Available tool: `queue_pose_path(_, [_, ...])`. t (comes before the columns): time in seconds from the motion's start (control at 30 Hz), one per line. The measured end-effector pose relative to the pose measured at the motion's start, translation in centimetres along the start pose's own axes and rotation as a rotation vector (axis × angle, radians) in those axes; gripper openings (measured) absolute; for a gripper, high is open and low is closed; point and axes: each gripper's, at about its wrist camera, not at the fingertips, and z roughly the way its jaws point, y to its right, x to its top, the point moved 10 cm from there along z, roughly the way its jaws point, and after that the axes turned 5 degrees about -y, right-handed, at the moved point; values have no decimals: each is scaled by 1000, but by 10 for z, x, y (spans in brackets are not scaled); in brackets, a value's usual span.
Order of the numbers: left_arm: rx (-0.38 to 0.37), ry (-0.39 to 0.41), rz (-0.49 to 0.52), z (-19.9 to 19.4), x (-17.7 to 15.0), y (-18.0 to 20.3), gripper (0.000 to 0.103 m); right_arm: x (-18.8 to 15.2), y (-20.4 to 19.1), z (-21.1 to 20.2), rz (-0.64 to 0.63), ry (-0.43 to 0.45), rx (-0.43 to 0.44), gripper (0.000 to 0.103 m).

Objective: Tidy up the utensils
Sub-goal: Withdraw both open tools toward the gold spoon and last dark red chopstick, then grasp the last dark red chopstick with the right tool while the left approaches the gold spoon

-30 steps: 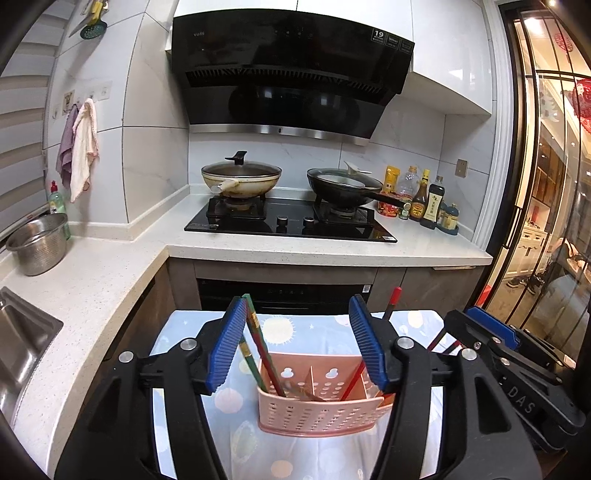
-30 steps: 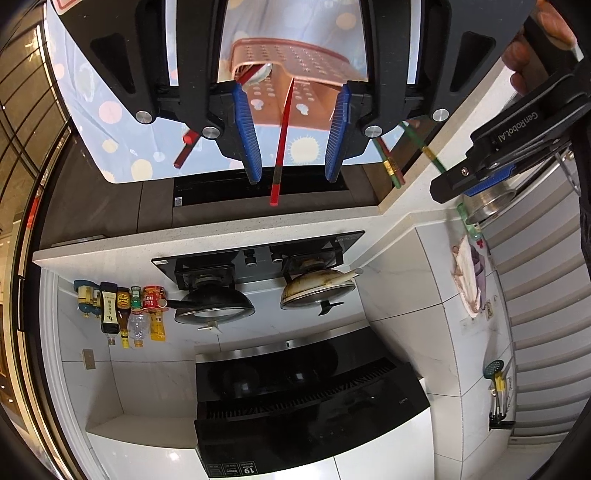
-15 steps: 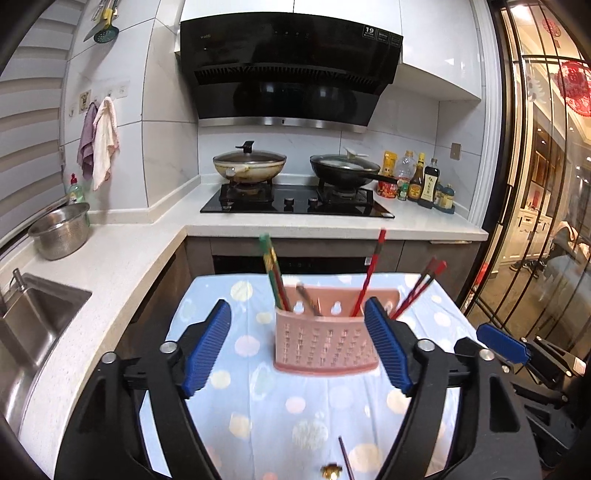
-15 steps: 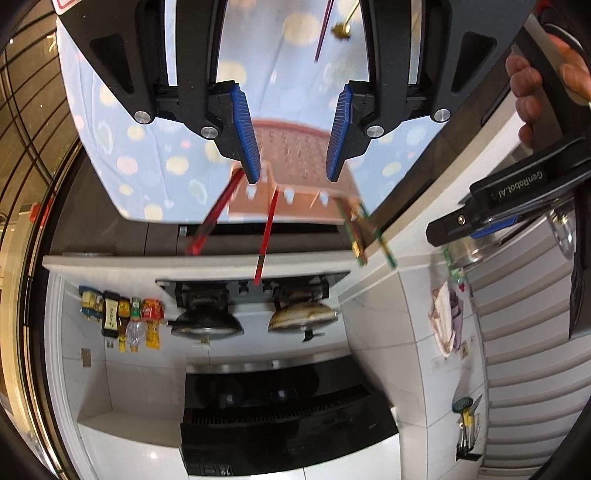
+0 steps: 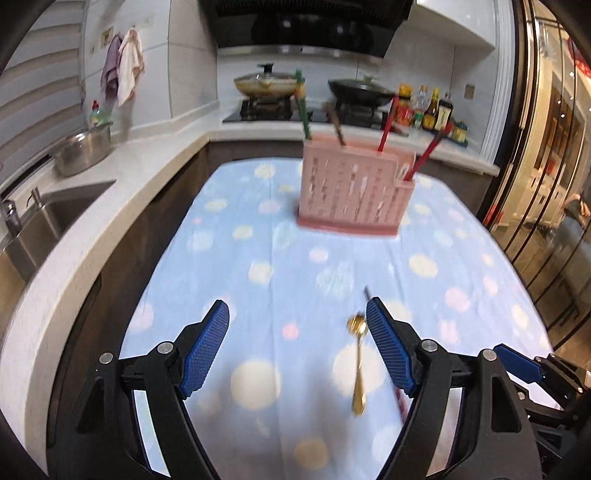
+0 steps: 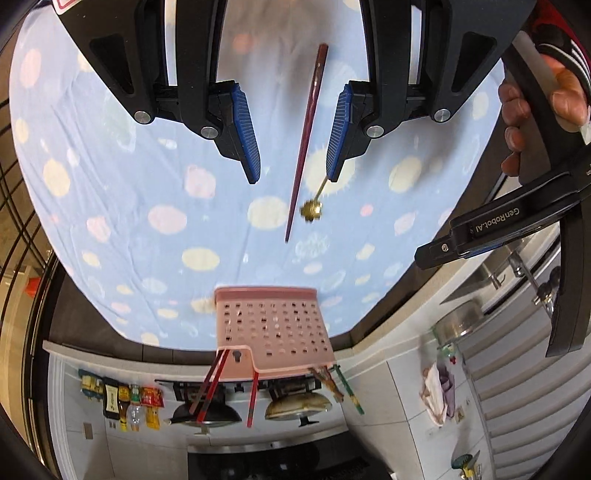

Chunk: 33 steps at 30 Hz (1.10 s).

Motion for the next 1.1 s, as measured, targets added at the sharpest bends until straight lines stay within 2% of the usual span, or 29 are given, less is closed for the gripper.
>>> queue_pose_path(0.17, [20, -87, -15, 10, -51, -8, 73, -51, -11, 17, -13, -79, -7, 37])
queue_pose_path(0.23, [33, -113, -7, 14, -66, -9, 77, -63, -16, 20, -24, -92, -11, 37])
queue_pose_path(0.3, [38, -132, -12, 16, -79, -11, 82, -71, -19, 23, -41, -97, -25, 37])
queue_pose_path(0.47, [42, -171, -28, 22, -101, -14, 82, -80, -18, 31, -46, -114, -39, 37])
queue_pose_path(0.6, [39, -190, -11, 24, -109, -11, 82, -85, -13, 36, -37, -125, -48, 36])
queue_pose_path(0.7, [30, -196, -8, 25, -112, -8, 82, -87, -11, 39, -35, -129, -55, 31])
queue_pose_path(0.93, [9, -198, 8, 25, -111, 2, 82, -83, 0, 42, -30, -113, -85, 7])
queue_pose_path(1.1, [-28, -204, 9, 29, -107, 13, 83, -79, 19, 38, 20, -86, -115, 7])
